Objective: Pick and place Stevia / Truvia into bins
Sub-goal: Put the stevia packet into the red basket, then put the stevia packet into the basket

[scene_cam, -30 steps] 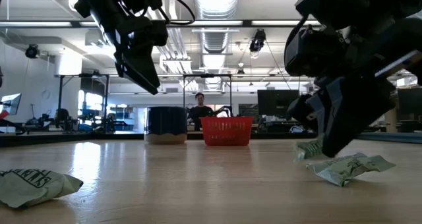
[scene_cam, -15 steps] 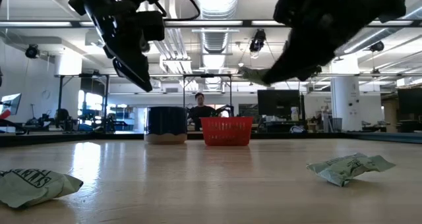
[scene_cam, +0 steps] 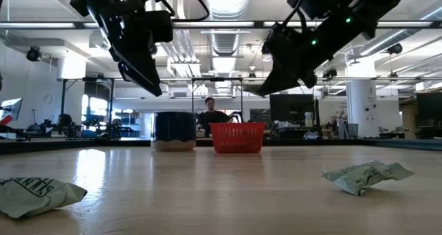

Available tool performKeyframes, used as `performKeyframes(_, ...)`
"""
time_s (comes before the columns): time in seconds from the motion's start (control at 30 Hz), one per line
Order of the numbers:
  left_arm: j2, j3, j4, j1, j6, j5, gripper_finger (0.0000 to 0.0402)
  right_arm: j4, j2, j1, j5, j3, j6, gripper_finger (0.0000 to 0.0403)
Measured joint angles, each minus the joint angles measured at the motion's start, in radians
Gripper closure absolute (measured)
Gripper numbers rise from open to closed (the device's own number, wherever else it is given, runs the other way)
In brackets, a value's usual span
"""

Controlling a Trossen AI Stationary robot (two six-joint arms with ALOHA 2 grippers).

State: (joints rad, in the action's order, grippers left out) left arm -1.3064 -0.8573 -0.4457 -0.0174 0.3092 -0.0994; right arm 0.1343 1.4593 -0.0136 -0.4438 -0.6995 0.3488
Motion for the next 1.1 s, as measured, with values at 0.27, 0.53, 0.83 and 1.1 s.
performKeyframes(0.27, 0.001, 0.0, 0.044, 0.001, 0.026, 0.0, 0.0224, 0.007, 0.08, -0.164, 0.152, -0.088, -0.089, 0.0394)
performKeyframes(0.53, 0.004, -0.006, 0.11, 0.004, 0.053, -0.001, 0.0224, -0.154, 0.202, -0.262, 0.217, -0.221, -0.141, 0.0394)
performKeyframes(0.83, 0.021, -0.005, 0.116, 0.015, 0.077, -0.002, 0.0224, -0.252, 0.222, -0.297, 0.232, -0.335, -0.322, 0.0371)
performKeyframes(1.1, 0.021, -0.004, 0.114, 0.023, 0.077, -0.005, 0.0224, -0.435, 0.21, -0.331, 0.332, -0.399, -0.351, 0.0297)
